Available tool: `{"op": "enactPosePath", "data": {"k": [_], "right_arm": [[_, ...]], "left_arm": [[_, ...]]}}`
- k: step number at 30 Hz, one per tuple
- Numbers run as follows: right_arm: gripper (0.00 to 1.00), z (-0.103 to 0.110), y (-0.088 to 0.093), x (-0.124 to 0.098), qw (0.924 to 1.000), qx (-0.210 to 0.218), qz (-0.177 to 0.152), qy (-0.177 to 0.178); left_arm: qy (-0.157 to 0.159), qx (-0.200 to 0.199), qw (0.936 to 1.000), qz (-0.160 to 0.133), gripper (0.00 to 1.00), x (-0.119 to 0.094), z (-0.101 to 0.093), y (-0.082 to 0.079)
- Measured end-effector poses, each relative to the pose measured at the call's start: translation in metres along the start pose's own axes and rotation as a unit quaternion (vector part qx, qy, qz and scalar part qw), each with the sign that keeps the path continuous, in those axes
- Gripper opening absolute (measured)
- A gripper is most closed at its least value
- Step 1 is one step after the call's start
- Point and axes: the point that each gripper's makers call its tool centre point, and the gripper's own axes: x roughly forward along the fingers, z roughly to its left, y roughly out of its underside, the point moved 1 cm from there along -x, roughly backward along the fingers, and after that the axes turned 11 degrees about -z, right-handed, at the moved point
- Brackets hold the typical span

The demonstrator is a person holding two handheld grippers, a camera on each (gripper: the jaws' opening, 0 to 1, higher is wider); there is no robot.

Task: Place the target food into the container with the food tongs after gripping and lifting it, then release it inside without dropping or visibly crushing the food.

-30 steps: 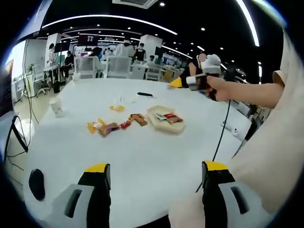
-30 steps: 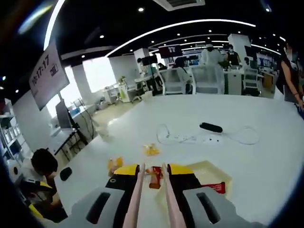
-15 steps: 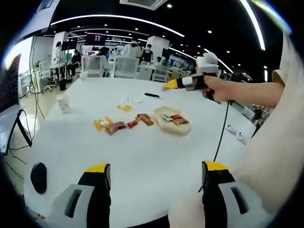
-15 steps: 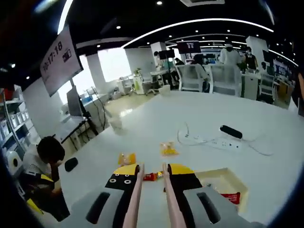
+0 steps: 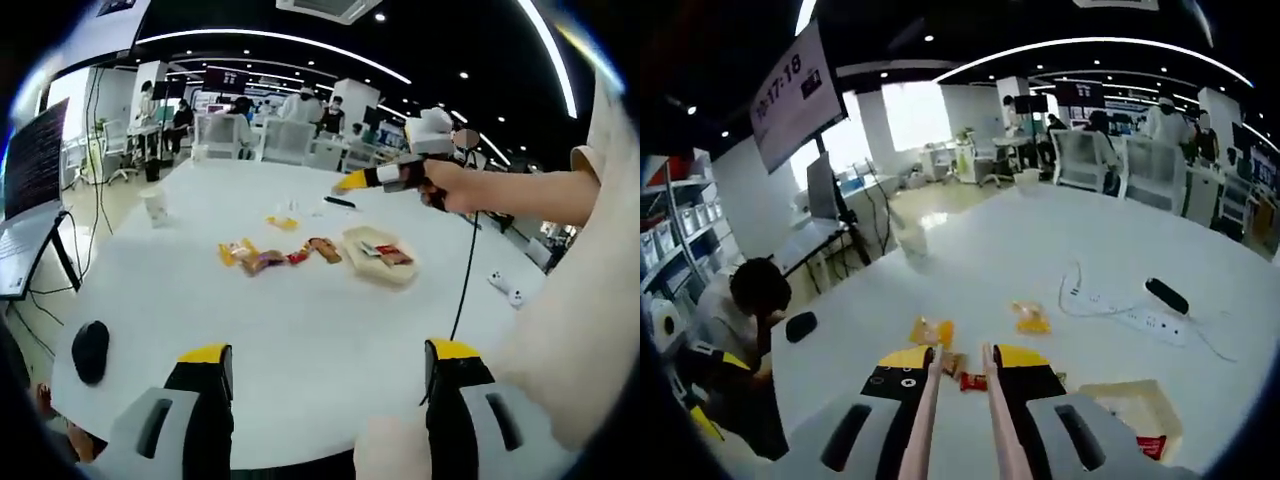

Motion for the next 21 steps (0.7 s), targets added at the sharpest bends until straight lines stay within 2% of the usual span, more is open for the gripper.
{"op": "enactPosePath", "data": {"k": [4,21], "right_arm": [[0.23,0.007,0.004,0.008,0.9999,0.000,0.006,-0.015],[0.24,0.023,0.017,0.013,0.9972,-0.038,0.039,-0.052]], "left_arm": [[-0.004,-0.001,1.0000,0.000,0.78,-0.001,0.000,0.001],[-0.013,-0.004,0.9999,-0.003,0.78,0.002,-0.002,-0.003]]}}
